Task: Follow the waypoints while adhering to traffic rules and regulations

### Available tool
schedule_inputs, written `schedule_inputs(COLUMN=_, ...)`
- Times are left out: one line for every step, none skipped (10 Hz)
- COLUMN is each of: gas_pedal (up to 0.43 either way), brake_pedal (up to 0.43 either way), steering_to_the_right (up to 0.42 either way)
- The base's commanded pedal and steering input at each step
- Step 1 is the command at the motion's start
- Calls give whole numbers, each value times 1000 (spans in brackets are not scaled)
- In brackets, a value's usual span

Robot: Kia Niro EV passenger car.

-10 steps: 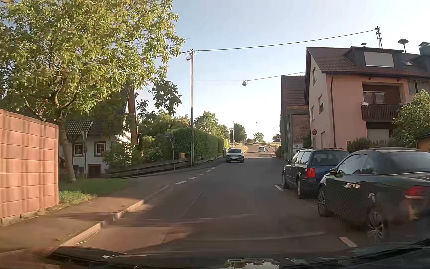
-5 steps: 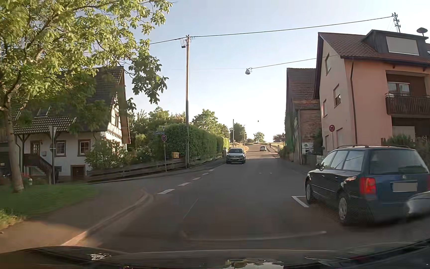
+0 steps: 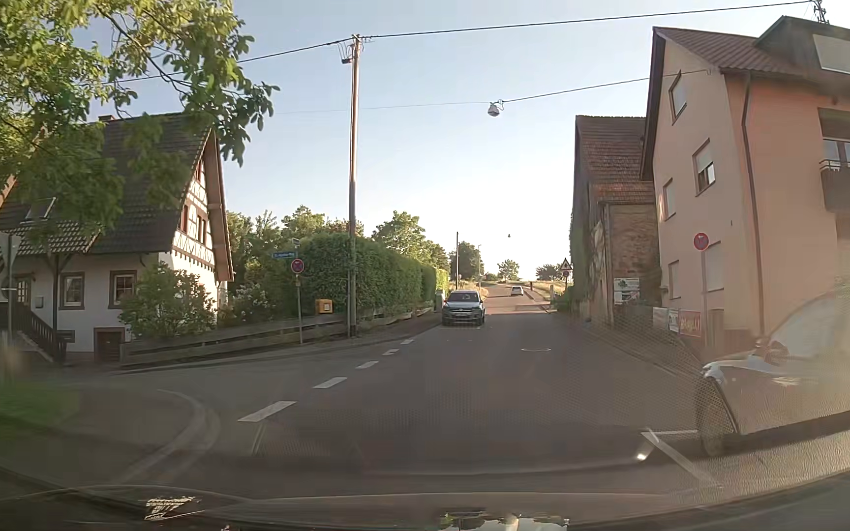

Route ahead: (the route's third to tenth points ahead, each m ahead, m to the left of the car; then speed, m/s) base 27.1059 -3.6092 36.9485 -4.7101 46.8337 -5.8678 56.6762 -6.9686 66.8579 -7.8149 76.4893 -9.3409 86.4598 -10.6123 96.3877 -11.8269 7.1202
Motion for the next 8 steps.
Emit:
schedule_inputs(gas_pedal=110, brake_pedal=0, steering_to_the_right=28)
schedule_inputs(gas_pedal=110, brake_pedal=0, steering_to_the_right=37)
schedule_inputs(gas_pedal=110, brake_pedal=0, steering_to_the_right=44)
schedule_inputs(gas_pedal=110, brake_pedal=0, steering_to_the_right=53)
schedule_inputs(gas_pedal=110, brake_pedal=0, steering_to_the_right=65)
schedule_inputs(gas_pedal=110, brake_pedal=0, steering_to_the_right=74)
schedule_inputs(gas_pedal=110, brake_pedal=0, steering_to_the_right=80)
schedule_inputs(gas_pedal=110, brake_pedal=0, steering_to_the_right=84)
